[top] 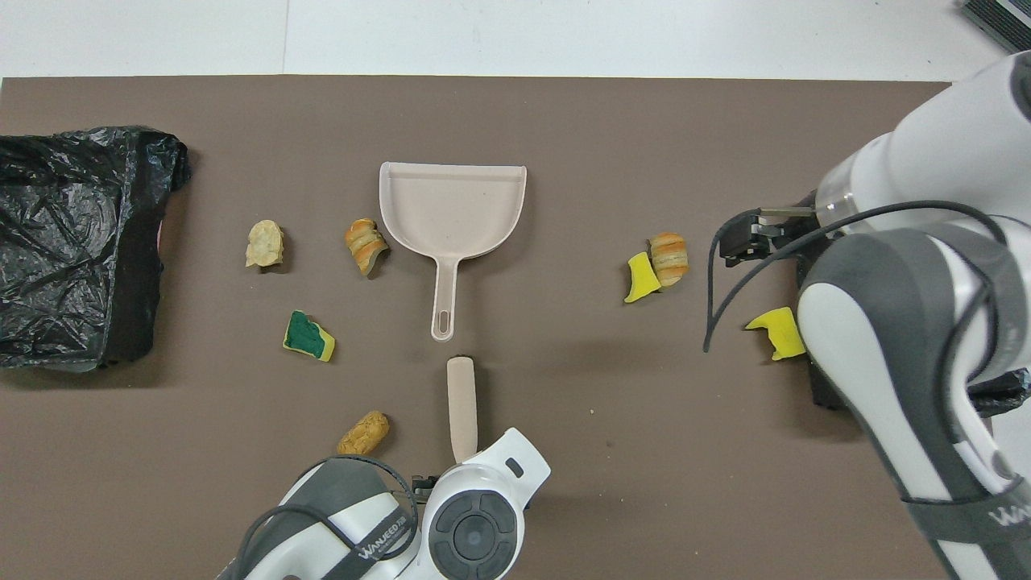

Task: Sweep and dump trash in bin
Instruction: 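Grasp the brush handle with the left gripper while the right gripper reaches the dustpan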

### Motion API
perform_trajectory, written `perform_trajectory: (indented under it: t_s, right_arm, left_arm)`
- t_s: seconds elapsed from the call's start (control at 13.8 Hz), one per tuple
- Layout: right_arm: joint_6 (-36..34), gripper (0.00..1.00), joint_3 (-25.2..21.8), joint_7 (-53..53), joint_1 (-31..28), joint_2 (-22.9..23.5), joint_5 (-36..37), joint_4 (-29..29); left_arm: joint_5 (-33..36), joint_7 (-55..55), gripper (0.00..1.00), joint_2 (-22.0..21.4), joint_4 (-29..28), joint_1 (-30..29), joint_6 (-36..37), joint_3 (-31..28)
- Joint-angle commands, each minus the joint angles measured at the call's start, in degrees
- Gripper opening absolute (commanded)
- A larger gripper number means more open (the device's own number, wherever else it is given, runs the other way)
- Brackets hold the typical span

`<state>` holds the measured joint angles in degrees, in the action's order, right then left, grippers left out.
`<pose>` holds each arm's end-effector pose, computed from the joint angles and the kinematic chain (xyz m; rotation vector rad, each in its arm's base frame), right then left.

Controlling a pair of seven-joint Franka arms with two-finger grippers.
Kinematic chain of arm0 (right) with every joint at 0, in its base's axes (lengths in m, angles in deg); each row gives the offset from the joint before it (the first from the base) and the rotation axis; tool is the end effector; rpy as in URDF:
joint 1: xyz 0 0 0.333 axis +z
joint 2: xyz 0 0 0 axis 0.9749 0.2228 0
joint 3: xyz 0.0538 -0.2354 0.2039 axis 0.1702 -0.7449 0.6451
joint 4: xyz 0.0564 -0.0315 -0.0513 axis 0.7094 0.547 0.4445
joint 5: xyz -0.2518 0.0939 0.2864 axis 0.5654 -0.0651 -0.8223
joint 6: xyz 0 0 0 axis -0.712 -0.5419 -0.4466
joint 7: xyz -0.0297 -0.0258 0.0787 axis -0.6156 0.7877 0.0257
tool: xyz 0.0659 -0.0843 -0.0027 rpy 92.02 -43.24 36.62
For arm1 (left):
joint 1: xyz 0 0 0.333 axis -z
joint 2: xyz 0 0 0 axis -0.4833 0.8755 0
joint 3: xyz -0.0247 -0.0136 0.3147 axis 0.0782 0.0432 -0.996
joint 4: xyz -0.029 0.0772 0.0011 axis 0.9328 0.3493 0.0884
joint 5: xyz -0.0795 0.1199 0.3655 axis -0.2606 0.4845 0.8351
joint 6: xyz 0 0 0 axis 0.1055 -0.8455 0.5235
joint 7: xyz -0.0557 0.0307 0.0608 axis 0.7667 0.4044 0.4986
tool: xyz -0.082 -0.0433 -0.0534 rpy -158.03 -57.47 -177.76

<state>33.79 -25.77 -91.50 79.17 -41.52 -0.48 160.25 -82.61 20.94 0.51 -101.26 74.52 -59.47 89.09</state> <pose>0.5915 0.1182 0.5305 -3.1199 0.1765 0.0688 0.2880 -0.3844 0.3534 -3.0676 0.2022 0.1030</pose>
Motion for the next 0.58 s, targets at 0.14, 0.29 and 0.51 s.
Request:
perform_trajectory:
  t_s: [0.14,0.29,0.51]
  right_arm:
    - [3.28,1.00,0.13,-9.61,4.80,6.63,-1.19,-5.39]
    - [4.68,1.00,0.13,-13.23,6.83,9.27,-1.28,-7.41]
    - [8.63,1.00,0.13,-17.17,9.38,11.90,-1.45,-7.86]
  left_arm:
    - [-0.48,-1.16,0.86,-2.32,-4.00,1.49,-1.02,-1.01]
    - [-0.65,-1.60,0.69,-2.41,-4.35,1.32,-0.93,-1.01]
    - [-0.92,-2.66,0.31,-2.33,-4.01,1.05,0.12,-1.10]
